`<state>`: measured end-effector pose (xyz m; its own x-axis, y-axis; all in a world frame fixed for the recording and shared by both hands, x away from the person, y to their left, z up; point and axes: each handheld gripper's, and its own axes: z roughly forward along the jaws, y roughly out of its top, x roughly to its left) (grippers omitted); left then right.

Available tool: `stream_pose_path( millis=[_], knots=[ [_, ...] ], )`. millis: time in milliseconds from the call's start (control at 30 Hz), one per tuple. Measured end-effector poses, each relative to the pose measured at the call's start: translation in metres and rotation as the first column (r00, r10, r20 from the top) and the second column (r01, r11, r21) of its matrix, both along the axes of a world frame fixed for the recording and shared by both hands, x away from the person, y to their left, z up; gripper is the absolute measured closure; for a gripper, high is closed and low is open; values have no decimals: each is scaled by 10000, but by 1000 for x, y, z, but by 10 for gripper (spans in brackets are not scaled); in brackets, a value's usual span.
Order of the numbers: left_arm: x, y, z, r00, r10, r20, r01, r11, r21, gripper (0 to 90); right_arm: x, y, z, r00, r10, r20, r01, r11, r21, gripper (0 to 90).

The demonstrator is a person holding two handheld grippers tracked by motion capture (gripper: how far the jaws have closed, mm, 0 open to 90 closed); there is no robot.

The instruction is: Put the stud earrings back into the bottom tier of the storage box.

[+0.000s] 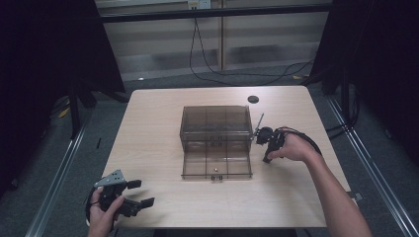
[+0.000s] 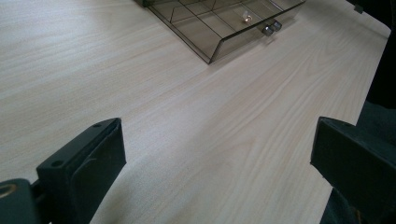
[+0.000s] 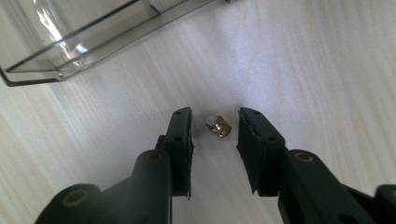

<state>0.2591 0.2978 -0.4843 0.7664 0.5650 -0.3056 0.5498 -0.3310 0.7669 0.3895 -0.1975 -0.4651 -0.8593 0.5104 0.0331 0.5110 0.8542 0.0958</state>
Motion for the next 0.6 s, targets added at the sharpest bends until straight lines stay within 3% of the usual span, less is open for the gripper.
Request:
stream_pose_path(
  millis=[300,600],
  knots=[
    [0,0,0,10000,-7,-7,7,10000,-34,30,2,1,-4,10000,-33,-8,33,9998,-193,777],
    [0,0,0,10000,-19,2,19,10000,-4,30,0,1,-4,9997,-133,-214,127,9995,-291,798]
  ],
)
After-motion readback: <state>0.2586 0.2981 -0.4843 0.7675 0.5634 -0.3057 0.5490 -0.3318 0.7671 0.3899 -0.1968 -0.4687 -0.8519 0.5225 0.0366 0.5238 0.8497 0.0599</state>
